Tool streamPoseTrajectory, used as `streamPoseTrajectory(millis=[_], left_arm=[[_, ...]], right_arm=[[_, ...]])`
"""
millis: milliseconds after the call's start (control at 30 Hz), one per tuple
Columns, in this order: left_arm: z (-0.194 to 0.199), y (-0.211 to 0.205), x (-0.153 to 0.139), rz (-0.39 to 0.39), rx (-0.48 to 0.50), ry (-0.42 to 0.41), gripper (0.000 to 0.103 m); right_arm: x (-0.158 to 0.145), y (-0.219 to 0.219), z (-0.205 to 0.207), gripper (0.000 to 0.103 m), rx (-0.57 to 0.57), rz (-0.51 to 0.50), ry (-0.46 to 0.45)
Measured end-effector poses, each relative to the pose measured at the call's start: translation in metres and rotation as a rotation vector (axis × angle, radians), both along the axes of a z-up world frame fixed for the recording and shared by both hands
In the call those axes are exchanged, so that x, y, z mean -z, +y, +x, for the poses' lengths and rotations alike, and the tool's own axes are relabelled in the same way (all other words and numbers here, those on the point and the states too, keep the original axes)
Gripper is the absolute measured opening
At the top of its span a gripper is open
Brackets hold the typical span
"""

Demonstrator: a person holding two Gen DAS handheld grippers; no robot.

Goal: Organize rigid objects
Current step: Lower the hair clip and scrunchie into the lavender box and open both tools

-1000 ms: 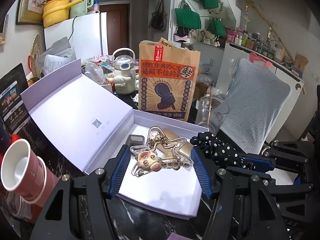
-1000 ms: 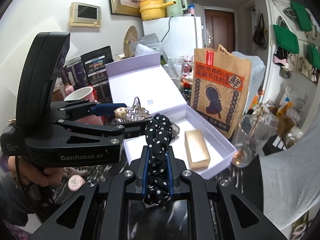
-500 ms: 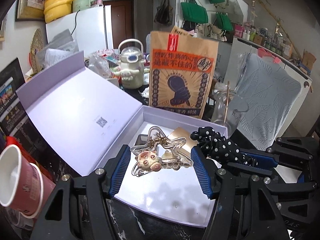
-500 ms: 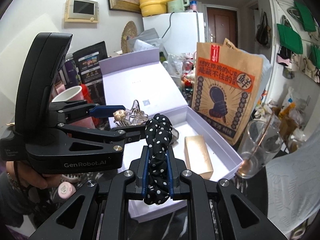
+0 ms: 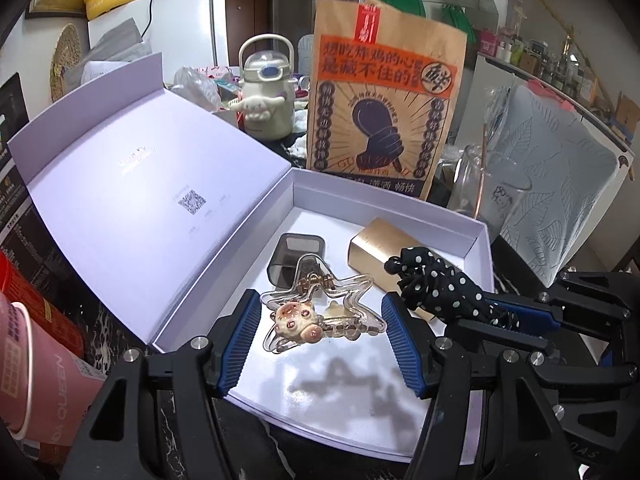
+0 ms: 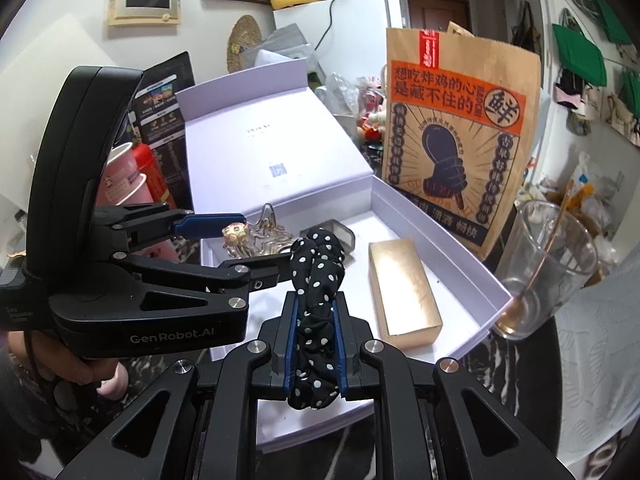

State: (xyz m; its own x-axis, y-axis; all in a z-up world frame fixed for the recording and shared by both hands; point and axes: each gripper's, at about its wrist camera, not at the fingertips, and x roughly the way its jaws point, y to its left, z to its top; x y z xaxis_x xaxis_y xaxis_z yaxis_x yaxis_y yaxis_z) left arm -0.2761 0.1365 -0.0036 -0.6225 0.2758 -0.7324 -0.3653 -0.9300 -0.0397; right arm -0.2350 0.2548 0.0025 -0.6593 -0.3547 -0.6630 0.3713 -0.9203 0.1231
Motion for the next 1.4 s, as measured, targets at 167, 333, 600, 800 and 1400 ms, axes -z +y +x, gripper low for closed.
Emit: streamPoseTrajectory(millis=[167,333,600,800,1400], left_arm=[[-0.004,0.003,0.008,-0.020,0.004,-0.015,0.062],[-0.009,0.007,0.015,-0.030,0.008,-0.032,0.062],[-0.018,0.012,0.024,-0.048,0.023,-0.055,0.062],[-0.026,0.014,0.033,-0.063,0.024,-0.082,0.062],[-0.050,0.016,0.061,-0.153,-0.035,-0.183,0.062]], right_arm=[[0.008,-0.001,-0.006,0.015,0.004,-0.007,-0.022],[0.015,-0.002,-0.011,0.015,0.017,0.000,-0.047],[0.027,0.001,-0.022,0.015,0.031,-0.013,-0.087],[0.035,0.003,-0.030,0.015,0.034,-0.018,-0.117],[0.048,0.005,-0.043,0.016,0.073,0.040,-0.155]])
